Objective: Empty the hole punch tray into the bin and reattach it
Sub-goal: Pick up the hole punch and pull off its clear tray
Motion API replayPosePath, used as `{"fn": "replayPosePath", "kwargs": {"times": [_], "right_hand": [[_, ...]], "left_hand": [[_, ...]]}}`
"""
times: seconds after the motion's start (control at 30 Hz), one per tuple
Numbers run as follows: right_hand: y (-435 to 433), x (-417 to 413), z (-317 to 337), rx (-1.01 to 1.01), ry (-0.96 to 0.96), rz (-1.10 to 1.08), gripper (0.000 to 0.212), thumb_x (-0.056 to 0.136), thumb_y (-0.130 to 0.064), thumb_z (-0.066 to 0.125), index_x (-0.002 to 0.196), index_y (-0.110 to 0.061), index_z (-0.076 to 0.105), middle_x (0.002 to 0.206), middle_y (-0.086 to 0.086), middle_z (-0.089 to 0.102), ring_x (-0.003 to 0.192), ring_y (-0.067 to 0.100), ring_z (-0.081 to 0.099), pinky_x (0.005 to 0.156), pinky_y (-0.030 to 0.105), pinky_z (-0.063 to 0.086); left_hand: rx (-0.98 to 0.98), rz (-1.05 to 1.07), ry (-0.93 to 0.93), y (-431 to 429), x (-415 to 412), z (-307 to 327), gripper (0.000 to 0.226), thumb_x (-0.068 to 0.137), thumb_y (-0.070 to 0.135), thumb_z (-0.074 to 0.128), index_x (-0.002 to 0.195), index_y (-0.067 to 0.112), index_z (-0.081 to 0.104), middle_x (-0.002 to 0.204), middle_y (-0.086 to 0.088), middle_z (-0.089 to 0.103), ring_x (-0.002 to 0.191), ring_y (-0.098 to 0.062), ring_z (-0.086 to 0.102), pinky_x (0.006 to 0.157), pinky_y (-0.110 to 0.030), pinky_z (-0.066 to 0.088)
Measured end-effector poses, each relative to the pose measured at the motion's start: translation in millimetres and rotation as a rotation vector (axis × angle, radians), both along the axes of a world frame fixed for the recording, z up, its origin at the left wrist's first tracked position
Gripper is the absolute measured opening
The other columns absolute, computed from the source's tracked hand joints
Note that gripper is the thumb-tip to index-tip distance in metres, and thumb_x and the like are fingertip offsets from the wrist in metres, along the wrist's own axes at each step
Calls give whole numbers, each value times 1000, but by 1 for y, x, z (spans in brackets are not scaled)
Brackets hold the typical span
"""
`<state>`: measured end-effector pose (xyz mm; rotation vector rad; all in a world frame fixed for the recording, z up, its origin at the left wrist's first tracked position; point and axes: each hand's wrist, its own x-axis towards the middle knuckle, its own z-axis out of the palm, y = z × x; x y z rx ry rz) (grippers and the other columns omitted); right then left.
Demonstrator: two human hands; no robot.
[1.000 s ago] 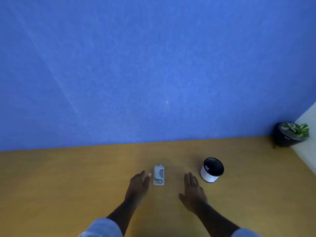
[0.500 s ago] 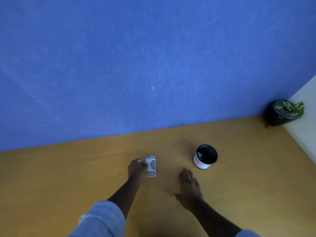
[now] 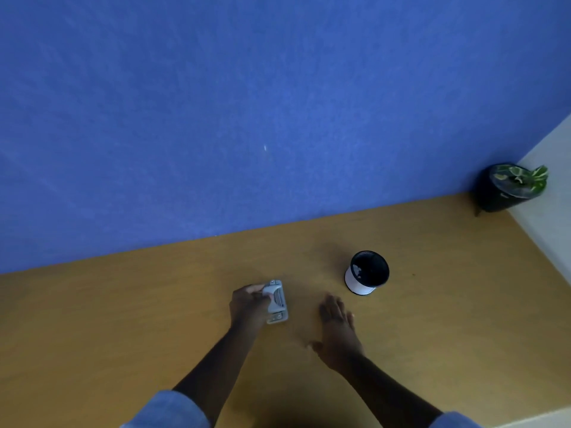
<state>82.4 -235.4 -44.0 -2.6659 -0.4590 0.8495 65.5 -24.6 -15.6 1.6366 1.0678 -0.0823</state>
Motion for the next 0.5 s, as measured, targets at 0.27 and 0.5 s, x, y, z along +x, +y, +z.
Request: {"fn": "replayPosePath", "kwargs": {"times": [0.27, 0.5], "right_hand": [[19, -9, 37, 833, 446, -780, 32, 108, -34, 53, 125, -12, 70, 125, 12, 77, 113, 32, 74, 89, 38, 59], [18, -25, 70, 1162, 1016, -866, 66, 111, -53, 28, 136, -6, 68, 134, 28, 72, 119, 43, 67, 101, 54, 49]], "left_hand": [[-198, -4, -180, -28, -48, 54, 26, 88, -2, 78, 108, 15, 80, 78, 2, 83, 76, -14, 80, 66, -32, 64], [-228, -96, -235, -51, -70, 100, 29, 92, -2, 77, 105, 24, 78, 72, 5, 82, 77, -14, 82, 64, -30, 66]]}}
